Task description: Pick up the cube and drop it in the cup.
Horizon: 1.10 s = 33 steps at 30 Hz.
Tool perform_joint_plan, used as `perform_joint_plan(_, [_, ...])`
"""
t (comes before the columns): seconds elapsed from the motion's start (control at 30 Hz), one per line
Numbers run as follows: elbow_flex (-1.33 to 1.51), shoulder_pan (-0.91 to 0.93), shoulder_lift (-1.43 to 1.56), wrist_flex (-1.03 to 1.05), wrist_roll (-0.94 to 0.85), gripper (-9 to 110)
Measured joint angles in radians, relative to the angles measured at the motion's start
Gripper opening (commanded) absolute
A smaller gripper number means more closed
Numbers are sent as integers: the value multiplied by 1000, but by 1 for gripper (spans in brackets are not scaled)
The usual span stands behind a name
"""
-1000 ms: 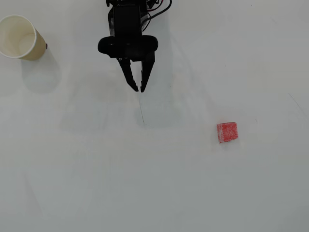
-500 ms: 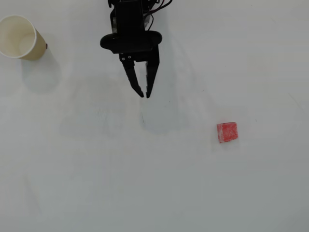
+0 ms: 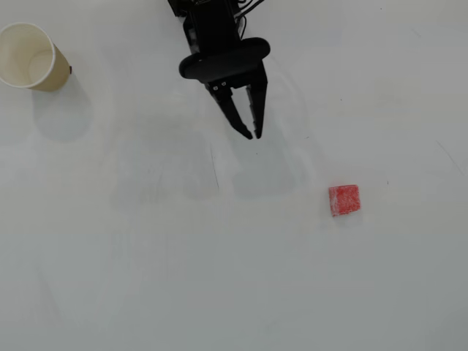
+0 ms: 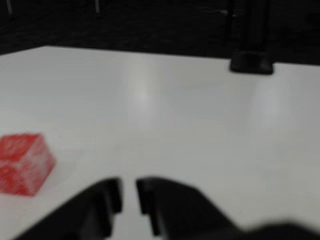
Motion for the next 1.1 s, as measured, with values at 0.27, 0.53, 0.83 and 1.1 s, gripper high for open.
perform_joint_plan(0.27, [0,-110,0,35,0,0])
perform_joint_plan(0.53, [0,-199,0,41,0,1])
perform_joint_plan(0.83, [0,-245,0,54,0,31])
perform_joint_plan(1.1, [0,-256,0,64,0,39])
